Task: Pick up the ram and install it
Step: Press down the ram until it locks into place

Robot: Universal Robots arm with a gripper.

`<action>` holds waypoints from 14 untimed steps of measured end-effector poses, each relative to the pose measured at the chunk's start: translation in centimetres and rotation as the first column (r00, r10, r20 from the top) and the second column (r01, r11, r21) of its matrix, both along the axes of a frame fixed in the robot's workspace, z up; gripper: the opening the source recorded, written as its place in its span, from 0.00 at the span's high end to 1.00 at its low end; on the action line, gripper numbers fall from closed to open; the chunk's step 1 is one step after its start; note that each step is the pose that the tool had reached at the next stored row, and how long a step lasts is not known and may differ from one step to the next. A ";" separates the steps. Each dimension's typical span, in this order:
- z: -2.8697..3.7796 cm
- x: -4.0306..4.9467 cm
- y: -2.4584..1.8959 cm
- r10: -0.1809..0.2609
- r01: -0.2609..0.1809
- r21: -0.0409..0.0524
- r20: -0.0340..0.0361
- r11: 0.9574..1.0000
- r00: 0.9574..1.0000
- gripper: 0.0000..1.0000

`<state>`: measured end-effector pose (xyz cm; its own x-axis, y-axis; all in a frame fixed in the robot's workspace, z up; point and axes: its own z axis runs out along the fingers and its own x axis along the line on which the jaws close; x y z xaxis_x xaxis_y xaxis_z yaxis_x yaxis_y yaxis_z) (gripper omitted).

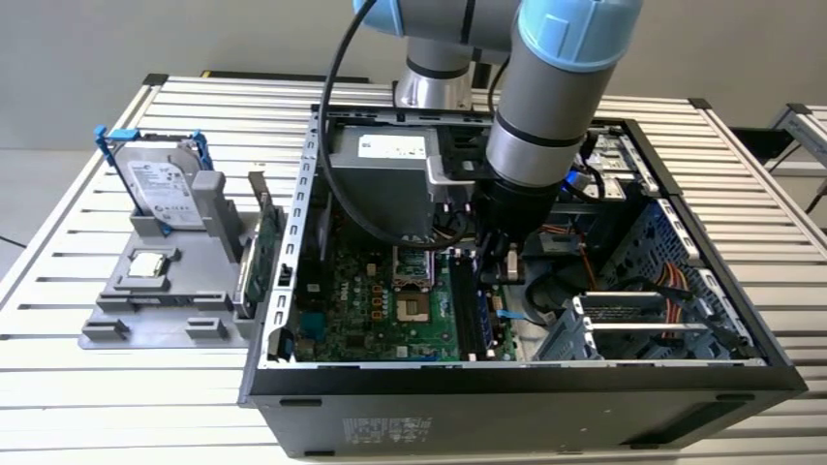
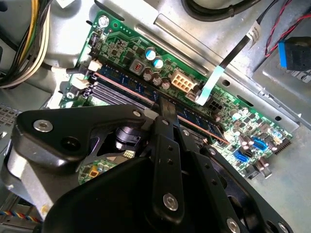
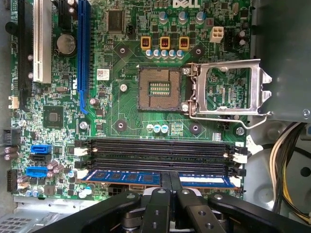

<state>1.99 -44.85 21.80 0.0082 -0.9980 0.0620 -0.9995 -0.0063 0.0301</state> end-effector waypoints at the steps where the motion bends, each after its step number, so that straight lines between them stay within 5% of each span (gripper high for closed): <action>1: 0.01 0.00 0.00 0.000 0.000 0.000 0.000 1.000 1.000 1.00; 14: 1.65 0.00 0.01 0.000 0.000 0.001 0.000 1.000 1.000 1.00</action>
<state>1.99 -44.84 23.45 0.0082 -0.9981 0.0614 -0.9995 -0.0063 0.0302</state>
